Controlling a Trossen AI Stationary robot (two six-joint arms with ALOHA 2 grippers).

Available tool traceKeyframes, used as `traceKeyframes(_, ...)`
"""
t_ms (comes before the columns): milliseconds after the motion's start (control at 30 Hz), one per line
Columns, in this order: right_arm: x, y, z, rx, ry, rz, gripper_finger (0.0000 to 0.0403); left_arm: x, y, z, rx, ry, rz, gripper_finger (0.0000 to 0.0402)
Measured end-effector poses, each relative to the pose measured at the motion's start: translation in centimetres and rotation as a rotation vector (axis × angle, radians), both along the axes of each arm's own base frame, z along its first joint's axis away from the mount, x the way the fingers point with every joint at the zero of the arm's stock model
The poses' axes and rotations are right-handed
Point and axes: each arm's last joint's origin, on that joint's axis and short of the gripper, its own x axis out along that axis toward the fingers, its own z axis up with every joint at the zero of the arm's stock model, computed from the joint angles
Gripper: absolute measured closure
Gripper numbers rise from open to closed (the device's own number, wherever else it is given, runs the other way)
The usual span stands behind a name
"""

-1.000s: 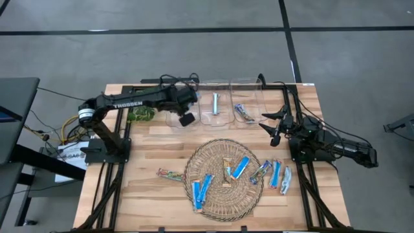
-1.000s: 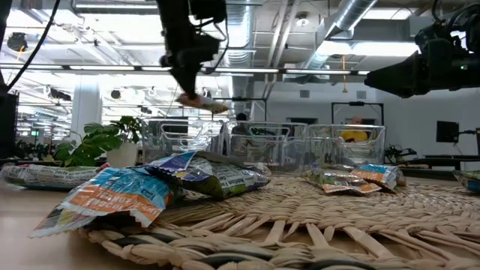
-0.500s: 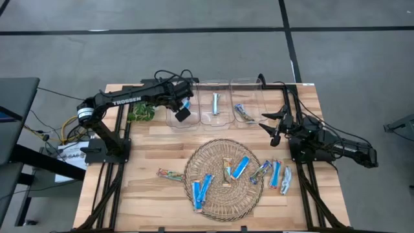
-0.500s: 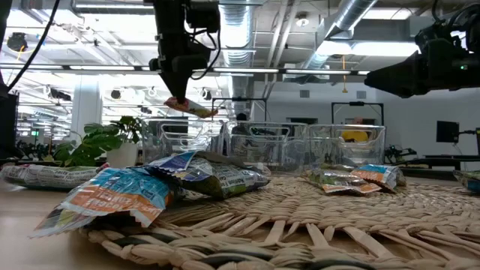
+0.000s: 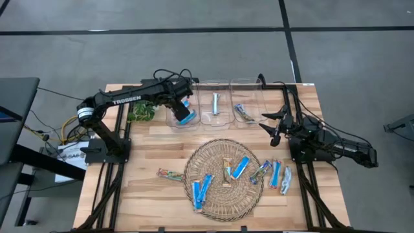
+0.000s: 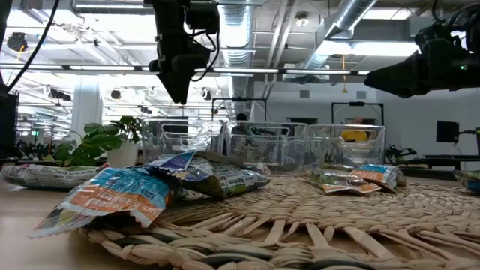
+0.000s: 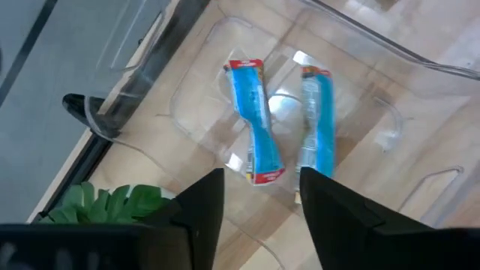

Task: Pick and place Granola Bars by type
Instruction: Put the red granola bar into the left transparent bin

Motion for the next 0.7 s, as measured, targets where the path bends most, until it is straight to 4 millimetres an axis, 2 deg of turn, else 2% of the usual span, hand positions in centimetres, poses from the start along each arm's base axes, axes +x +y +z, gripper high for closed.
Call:
traceKeyframes(167, 0.0, 0.0, 0.0, 0.000, 0.000, 0.000, 0.0188, 0.3, -0.7, 0.0, -0.049, -0.018, -0.041, 0.0225)
traceKeyframes(300, 0.0, 0.0, 0.0, 0.000, 0.000, 0.000, 0.0188, 0.9, -2.2, 0.0, -0.102, -0.031, -0.144, 0.0225)
traceKeyframes(500, 0.0, 0.0, 0.0, 0.000, 0.000, 0.000, 0.0188, 2.2, -5.7, 0.3, -0.189, -0.081, -0.353, 0.0225)
traceKeyframes(700, 0.0, 0.0, 0.0, 0.000, 0.000, 0.000, 0.0188, 3.3, -10.2, 0.5, -0.293, -0.142, -0.621, 0.0225)
